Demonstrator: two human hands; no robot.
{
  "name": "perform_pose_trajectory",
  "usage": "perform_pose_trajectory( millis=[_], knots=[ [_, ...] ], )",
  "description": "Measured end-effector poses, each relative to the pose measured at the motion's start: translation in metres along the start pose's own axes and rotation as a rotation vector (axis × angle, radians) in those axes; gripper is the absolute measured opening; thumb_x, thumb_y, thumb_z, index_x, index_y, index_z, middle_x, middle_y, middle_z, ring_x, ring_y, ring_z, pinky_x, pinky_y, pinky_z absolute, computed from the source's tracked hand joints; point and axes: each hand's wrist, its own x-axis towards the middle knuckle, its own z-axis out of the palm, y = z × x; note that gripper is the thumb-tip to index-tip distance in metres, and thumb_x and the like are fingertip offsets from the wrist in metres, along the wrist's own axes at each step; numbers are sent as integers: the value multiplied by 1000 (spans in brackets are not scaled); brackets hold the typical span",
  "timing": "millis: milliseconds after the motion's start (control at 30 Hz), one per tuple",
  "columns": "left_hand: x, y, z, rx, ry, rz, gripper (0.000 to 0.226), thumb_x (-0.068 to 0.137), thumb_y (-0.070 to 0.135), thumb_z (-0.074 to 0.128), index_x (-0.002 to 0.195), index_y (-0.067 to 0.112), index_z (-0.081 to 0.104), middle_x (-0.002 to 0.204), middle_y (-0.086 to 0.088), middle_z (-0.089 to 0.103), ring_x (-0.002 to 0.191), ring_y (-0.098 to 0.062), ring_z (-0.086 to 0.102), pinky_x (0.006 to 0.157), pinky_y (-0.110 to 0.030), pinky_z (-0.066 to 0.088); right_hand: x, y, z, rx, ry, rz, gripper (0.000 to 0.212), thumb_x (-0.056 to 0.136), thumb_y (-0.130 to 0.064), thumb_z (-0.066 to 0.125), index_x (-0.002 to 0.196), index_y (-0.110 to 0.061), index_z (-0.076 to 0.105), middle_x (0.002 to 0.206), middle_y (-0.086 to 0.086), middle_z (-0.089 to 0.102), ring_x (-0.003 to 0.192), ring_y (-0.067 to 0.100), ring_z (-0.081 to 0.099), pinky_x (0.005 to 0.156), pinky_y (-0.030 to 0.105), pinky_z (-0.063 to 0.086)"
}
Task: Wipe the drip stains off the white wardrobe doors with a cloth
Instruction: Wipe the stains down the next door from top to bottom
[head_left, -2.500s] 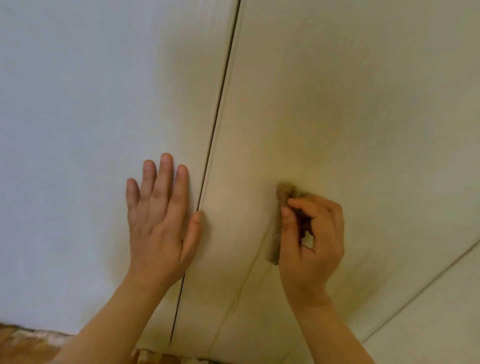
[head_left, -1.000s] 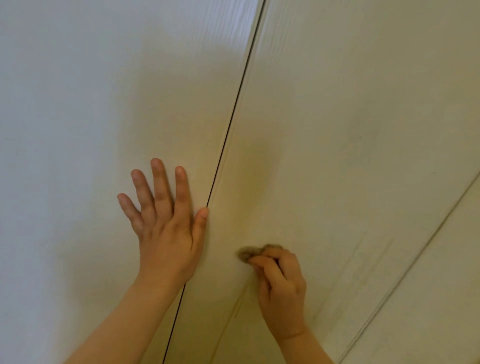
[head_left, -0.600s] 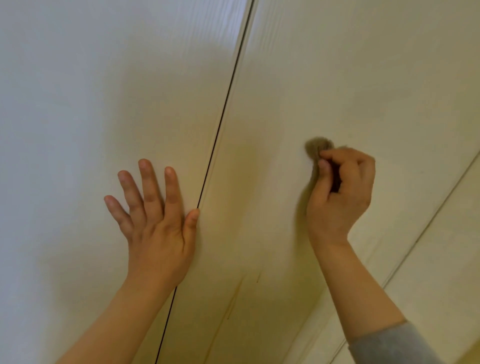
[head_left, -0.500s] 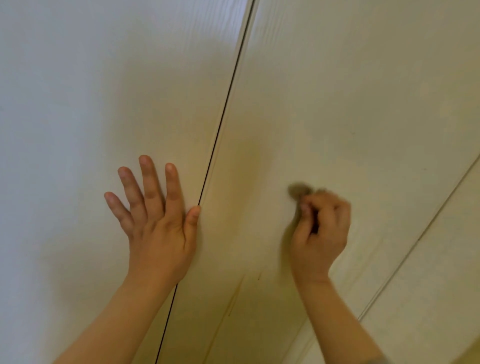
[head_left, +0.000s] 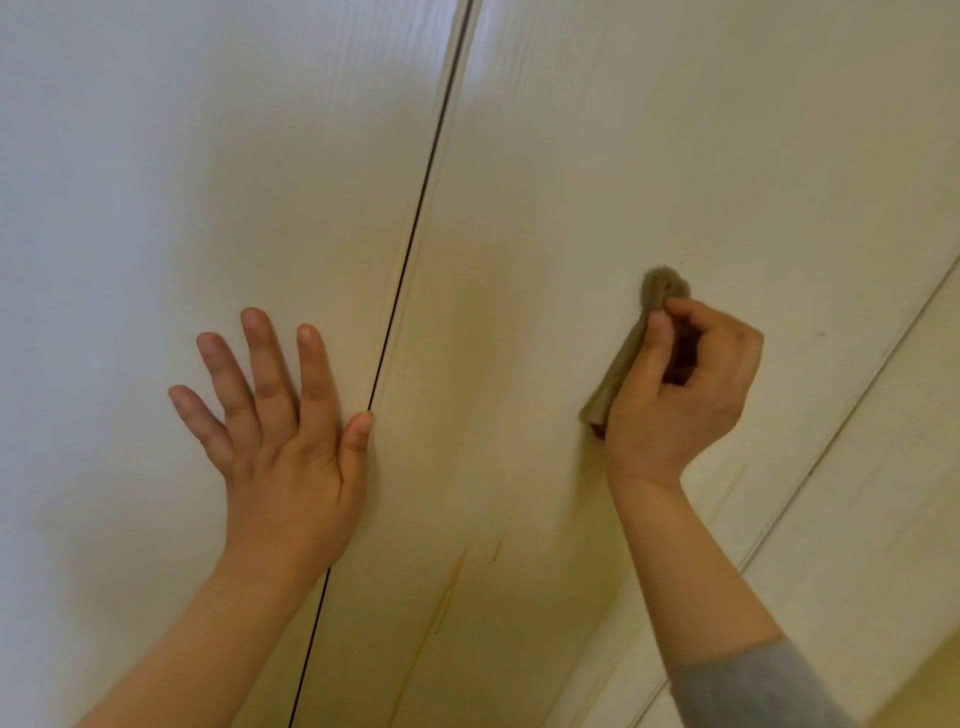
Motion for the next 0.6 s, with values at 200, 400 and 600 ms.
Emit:
perform_pose_trajectory(
  millis=[200,400,600],
  knots=[
    [1,-1,1,12,5,0,72,102,42,27,158,15,-8,160,-7,-28,147,-41,-23,112,-55,-24,-106,34,-28,-174,56,334,21,97,-19,53,102,1,58,101,16,56,93,24,54,73,26,41],
    [-1,-1,-1,-4,-7,-8,72,102,42,29,158,16,-9,160,-7,-28,146,-35,-27,112,-55,-24,-84,21,-50,-13,-9,404,11,95,-24,56,101,-16,58,99,-2,56,86,18,56,73,47,51],
    [0,2,-3,-14,-4,-4,71,102,44,25,158,16,-8,160,-5,-29,147,-45,-19,112,-49,-28,6,17,-6,-38,100,207,15,94,-19,57,101,-7,63,100,2,57,88,13,55,74,13,41]
  ],
)
